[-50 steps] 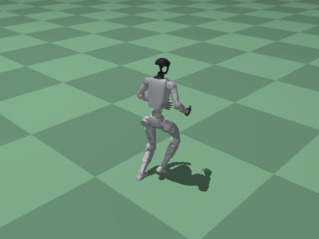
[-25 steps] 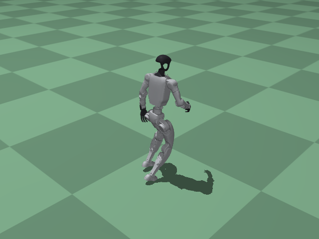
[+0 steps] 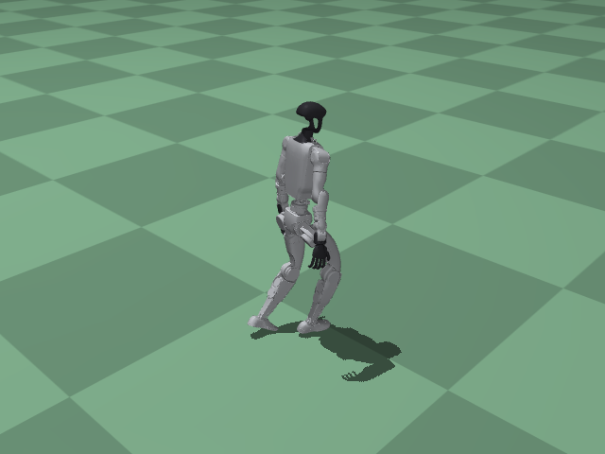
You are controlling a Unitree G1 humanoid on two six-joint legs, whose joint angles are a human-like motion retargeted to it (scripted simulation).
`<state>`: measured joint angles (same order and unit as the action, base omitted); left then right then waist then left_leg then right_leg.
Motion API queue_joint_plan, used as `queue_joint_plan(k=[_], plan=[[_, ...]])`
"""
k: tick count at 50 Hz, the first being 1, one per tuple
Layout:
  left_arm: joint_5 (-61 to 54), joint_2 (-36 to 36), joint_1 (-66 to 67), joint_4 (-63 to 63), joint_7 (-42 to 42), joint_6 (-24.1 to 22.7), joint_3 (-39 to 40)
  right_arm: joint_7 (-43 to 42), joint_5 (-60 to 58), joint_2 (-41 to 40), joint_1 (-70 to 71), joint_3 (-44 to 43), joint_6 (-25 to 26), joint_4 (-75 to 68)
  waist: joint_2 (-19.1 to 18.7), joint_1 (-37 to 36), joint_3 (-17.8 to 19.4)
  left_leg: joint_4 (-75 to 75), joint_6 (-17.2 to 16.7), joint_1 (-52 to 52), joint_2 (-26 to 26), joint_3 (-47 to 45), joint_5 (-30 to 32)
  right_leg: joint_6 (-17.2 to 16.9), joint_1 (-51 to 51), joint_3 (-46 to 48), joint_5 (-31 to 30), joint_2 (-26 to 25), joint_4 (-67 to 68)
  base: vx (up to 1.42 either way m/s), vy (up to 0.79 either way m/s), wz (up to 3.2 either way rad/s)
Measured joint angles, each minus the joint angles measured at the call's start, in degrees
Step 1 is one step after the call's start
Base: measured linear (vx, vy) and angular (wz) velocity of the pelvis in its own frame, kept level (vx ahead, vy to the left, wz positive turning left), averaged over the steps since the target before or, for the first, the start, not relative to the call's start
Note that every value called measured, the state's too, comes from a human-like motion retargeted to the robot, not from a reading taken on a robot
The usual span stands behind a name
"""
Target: Dance
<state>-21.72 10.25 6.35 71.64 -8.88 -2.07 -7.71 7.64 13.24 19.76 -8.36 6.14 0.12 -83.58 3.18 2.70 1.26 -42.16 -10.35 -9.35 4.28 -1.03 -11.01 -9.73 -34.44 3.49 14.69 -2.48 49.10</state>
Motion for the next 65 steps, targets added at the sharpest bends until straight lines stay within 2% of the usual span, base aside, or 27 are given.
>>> queue_joint_plan(k=[3,5,7,8,10,12,15,17,20,22,25,27,28,30,32,33,35,37,40,42,44,47,50,54,57,65], plan=[[-1.15,2.49,-3.5,-6.46,3.75,-2.05,-0.22,-0.85,-0.59,3.47,-2.41,-2.25,-0.02,0.41,-2.88,-2.67,-0.51,-11.49,-3.06,-3.09,-3.92,1.01,4.01,-0.4,1.67,0.56,-5.62,-5.85,-11.47,0.72,0.07,-0.12],[-1.52,4.14,-5.66,-10.99,5.96,-3.72,-0.65,-2.16,-1.03,6.08,-3.67,-2.85,-0.07,0.82,-4.02,-4.66,-0.72,-21.63,-3.67,-5.28,-5.37,1.09,4.38,1.83,1.13,1.29,-3.49,-7.77,-9.71,0.69,0.09,0.0],[-1.59,6.05,-8.11,-16.16,8.93,-4.68,-1.31,-4.32,-2.3,9.1,-3.68,-3.08,-0.07,1.68,-4.69,-6.32,-0.18,-32.94,-2.96,-8.01,-6.76,1.2,3.14,5.99,0.68,2.26,2.98,-8.27,-2.76,0.68,0.09,0.2],[-1.4,6.93,-9.3,-18.5,10.7,-4.87,-1.5,-5.78,-3.22,10.62,-3.17,-2.92,-0.11,2.17,-4.78,-6.87,0.4,-38.48,-1.7,-9.47,-7.82,0.95,1.93,8.23,0.45,2.69,7.22,-8.0,1.91,0.67,0.07,0.37],[-0.47,8.33,-11.6,-21.46,14.51,-4.59,-1.68,-9.44,-4.93,13.25,-0.65,-1.62,-0.42,3.32,-4.38,-7.64,2.0,-48.16,3.04,-13.0,-11.0,-0.17,-2.34,11.77,0.52,3.21,15.84,-6.82,10.65,0.67,0.04,0.44],[0.43,8.93,-13.77,-20.47,17.09,-3.37,-1.65,-12.89,-5.39,14.23,4.2,1.11,-1.13,5.59,-3.42,-8.38,3.51,-52.81,8.16,-17.69,-13.89,-1.32,-7.05,12.76,2.67,3.22,19.91,-5.49,14.86,0.67,0.02,0.36],[0.96,8.99,-16.17,-13.91,16.85,-1.22,-2.06,-15.64,-3.13,12.41,12.39,6.89,-2.26,11.8,-1.88,-10.0,4.77,-49.55,12.52,-24.49,-15.27,-2.8,-10.55,12.51,7.98,3.52,18.66,-3.12,12.93,0.68,0.01,-0.04],[1.43,8.19,-14.87,-8.67,14.87,-0.6,-3.14,-15.1,-0.91,9.96,14.76,10.44,-3.43,18.45,-1.19,-11.53,3.95,-41.07,12.46,-27.01,-14.5,-4.3,-9.84,10.6,11.18,3.37,13.19,-2.06,9.45,0.7,0.03,-0.4],[1.92,6.37,-11.41,-0.75,10.65,0.17,-4.57,-12.18,1.92,6.54,16.12,15.74,-4.93,29.37,0.69,-12.31,1.95,-22.6,9.08,-28.62,-9.67,-6.52,-3.47,5.27,13.16,2.26,0.53,0.78,7.23,0.67,0.05,-0.34],[3.15,5.09,-8.79,3.6,7.27,1.06,-5.15,-9.31,2.59,5.19,16.68,18.92,-5.48,36.11,3.06,-10.96,0.4,-9.15,4.75,-29.36,-3.44,-6.84,8.58,2.24,11.43,1.93,-5.79,4.94,9.68,0.62,0.05,-0.13],[5.99,3.93,-4.44,7.91,2.6,2.7,-6.16,-4.52,2.98,4.48,17.82,22.24,-5.29,46.2,7.17,-7.29,-1.18,8.42,0.33,-28.03,6.7,-5.69,24.64,-0.18,7.24,0.48,-8.34,11.99,17.83,0.58,0.06,-0.06],[8.34,3.73,-1.12,9.62,0.05,3.7,-7.4,-2.24,3.68,3.95,18.45,23.48,-5.66,51.63,7.8,-5.62,-1.33,6.44,2.25,-28.74,9.13,-4.73,21.6,0.4,5.42,-0.35,-5.24,13.74,25.49,0.56,0.07,-0.43],[9.64,3.7,0.53,10.35,-1.15,4.16,-8.08,-1.44,3.81,3.82,18.67,23.8,-5.78,54.02,8.06,-4.7,-1.34,4.04,4.22,-29.05,10.04,-4.45,17.78,0.83,4.54,-0.79,-3.19,14.55,29.52,0.54,0.07,-0.54],[12.68,3.99,3.15,11.67,-3.47,4.9,-9.33,-0.34,3.67,4.05,19.18,23.57,-5.75,58.08,8.04,-3.24,-0.65,-2.68,8.97,-29.21,10.72,-4.23,5.91,2.08,2.9,-1.49,0.78,15.69,37.28,0.53,0.07,-0.63],[16.4,4.31,4.36,12.37,-4.83,5.24,-10.27,-0.7,2.2,4.42,19.28,22.02,-5.49,59.9,6.99,-2.72,1.11,-10.4,13.02,-28.76,8.78,-5.24,-4.89,3.88,1.34,-1.72,3.44,15.6,42.61,0.49,0.07,-0.85],[18.14,4.37,4.37,12.25,-5.47,5.3,-10.43,-0.92,1.38,4.6,19.08,20.84,-5.16,60.09,5.93,-3.07,2.26,-13.3,14.1,-27.89,6.82,-5.73,-8.38,5.08,0.67,-1.51,4.4,14.88,43.63,0.46,0.06,-1.04],[19.79,3.74,4.36,11.02,-6.52,5.38,-10.58,-0.9,0.4,4.62,17.62,18.69,-4.43,59.15,3.68,-4.06,4.06,-14.9,14.21,-24.82,3.79,-5.82,-11.28,6.98,0.24,-0.61,5.75,12.8,41.89,0.44,0.04,-0.99],[19.24,2.34,5.04,9.45,-7.91,5.51,-10.37,-0.08,0.4,3.95,15.11,17.14,-3.95,56.23,2.76,-3.87,4.31,-12.03,11.84,-21.5,3.48,-4.78,-8.48,7.47,0.74,0.26,6.97,11.35,36.14,0.42,0.01,-0.57],[17.09,0.19,5.86,7.96,-10.92,5.87,-9.52,1.3,0.77,2.42,11.88,15.23,-3.47,49.92,2.53,-2.97,3.42,-5.99,7.53,-17.65,3.08,-3.98,-0.29,6.53,2.19,1.21,6.92,9.44,24.32,0.4,-0.01,-0.23],[16.4,-0.94,5.99,7.63,-13.17,6.08,-9.25,1.96,0.88,1.51,10.51,13.86,-3.17,45.16,2.43,-2.82,2.66,-2.81,6.08,-15.88,2.05,-4.28,3.0,4.95,3.55,1.3,5.4,7.83,16.13,0.36,0.0,-0.19],[16.25,-1.76,5.88,7.68,-14.48,6.25,-9.19,2.21,0.59,0.73,9.63,12.48,-2.98,40.4,1.99,-3.26,2.2,-1.59,5.33,-14.5,0.75,-4.32,3.5,3.45,5.39,1.04,3.84,5.71,9.02,0.34,0.01,-0.31],[16.11,-2.45,5.33,7.96,-15.05,6.16,-8.93,2.01,-0.53,0.03,9.02,10.77,-2.5,33.19,1.03,-4.63,1.91,-3.49,5.95,-13.19,-1.28,-4.22,-1.06,2.84,8.62,1.01,3.76,3.27,2.65,0.29,0.04,-0.38],[16.22,-2.48,4.71,8.03,-13.66,5.64,-8.38,1.14,-2.32,-0.54,8.3,9.96,-1.5,26.47,0.61,-5.95,1.25,-9.22,8.28,-13.84,-2.89,-4.59,-9.48,4.88,10.17,2.13,10.25,3.58,3.55,0.22,0.06,-0.28],[16.78,-1.01,0.83,8.07,-8.82,4.42,-6.99,-0.43,-5.43,-2.11,11.09,8.63,-0.69,14.82,-1.18,-8.31,3.12,-14.23,9.21,-12.31,-6.11,-5.49,-16.21,7.15,14.19,4.58,16.67,3.54,4.1,0.17,0.07,-0.19],[15.75,0.27,-2.6,7.66,-5.36,3.44,-5.61,-1.24,-6.61,-3.62,13.53,7.82,-0.37,8.07,-1.88,-9.15,4.57,-13.62,9.4,-10.38,-6.95,-6.04,-17.83,7.2,16.78,5.33,17.99,3.78,2.87,0.12,0.09,0.09],[13.34,2.83,-6.71,6.41,-1.3,1.93,-4.57,-2.1,-5.95,-5.92,15.49,6.84,-0.38,3.62,-0.67,-7.53,3.0,0.08,9.42,-5.24,-3.12,-6.16,-16.82,4.58,18.23,5.45,17.12,7.1,-1.25,0.07,0.1,0.22]])
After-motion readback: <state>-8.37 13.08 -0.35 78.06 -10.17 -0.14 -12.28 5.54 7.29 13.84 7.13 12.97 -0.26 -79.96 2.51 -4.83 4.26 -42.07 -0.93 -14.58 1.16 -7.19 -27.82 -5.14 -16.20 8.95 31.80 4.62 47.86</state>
